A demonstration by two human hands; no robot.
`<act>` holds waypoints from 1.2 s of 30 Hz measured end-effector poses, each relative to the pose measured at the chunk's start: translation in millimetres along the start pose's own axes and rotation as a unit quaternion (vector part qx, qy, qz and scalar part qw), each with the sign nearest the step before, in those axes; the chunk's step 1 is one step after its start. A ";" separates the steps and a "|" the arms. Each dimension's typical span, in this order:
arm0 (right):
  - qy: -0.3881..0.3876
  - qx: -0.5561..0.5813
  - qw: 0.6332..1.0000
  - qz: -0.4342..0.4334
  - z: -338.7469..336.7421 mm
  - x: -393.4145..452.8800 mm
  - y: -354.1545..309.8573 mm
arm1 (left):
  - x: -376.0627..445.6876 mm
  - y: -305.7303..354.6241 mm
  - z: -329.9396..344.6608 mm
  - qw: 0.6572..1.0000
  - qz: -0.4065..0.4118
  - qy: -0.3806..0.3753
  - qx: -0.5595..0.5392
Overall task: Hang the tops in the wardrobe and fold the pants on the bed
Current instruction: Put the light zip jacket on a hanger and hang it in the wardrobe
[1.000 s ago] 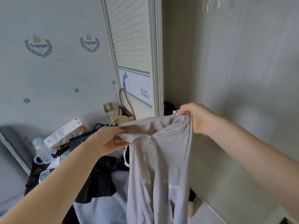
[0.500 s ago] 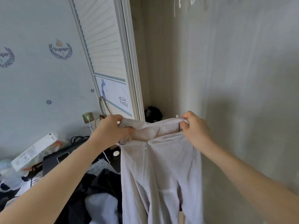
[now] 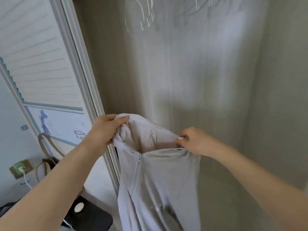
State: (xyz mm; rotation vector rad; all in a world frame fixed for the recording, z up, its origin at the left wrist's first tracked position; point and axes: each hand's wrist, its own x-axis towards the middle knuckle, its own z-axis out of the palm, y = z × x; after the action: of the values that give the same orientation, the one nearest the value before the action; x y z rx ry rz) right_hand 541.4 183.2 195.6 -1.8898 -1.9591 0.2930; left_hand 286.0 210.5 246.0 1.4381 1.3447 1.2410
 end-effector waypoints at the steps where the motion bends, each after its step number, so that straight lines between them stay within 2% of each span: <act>1: -0.004 -0.021 1.000 0.017 -5.1 0.7 -2.1 | 10.3 4.8 1.3 1.000 0.014 -0.013 0.008; 6: -0.015 -0.055 0.993 0.107 -36.9 0.5 -13.2 | 59.8 26.9 18.9 0.992 0.120 -0.038 0.012; 11: 0.027 -0.026 0.982 0.187 -64.8 -10.1 -22.6 | 84.4 52.9 38.4 0.977 0.196 -0.081 -0.029; 14: 0.051 -0.017 0.978 0.202 -97.5 -12.9 -29.9 | 97.4 74.9 49.2 0.966 0.229 -0.101 -0.057; 16: 0.113 -0.034 0.974 0.194 -127.8 -13.4 -38.5 | 108.2 88.9 57.8 0.961 0.249 -0.106 -0.061; 18: 0.221 -0.063 0.957 0.178 -162.1 -11.8 -48.8 | 119.1 100.3 65.6 0.957 0.264 -0.105 -0.063; 22: 0.436 -0.050 0.891 0.118 -234.6 2.3 -66.6 | 138.6 119.4 79.9 0.953 0.279 -0.100 -0.068; 26: 0.538 -0.017 0.838 0.092 -294.5 28.3 -82.6 | 152.2 135.5 89.6 0.948 0.301 -0.088 -0.049; 31: 0.578 0.041 0.810 0.091 -346.3 60.5 -89.5 | 175.6 154.9 96.7 0.944 0.317 -0.073 -0.047; 33: 0.561 0.072 0.819 0.096 -361.4 74.0 -87.4 | 183.8 158.9 101.3 0.943 0.320 -0.072 -0.051; 36: 0.488 0.091 0.856 0.144 -372.0 90.6 -84.4 | 193.6 163.2 108.6 0.942 0.324 -0.070 -0.042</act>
State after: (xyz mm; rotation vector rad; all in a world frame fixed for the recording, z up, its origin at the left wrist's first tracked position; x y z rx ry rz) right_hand 621.8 221.4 577.4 -1.6797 -0.9323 -0.3491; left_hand 418.6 389.7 407.9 1.9474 0.7197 1.5376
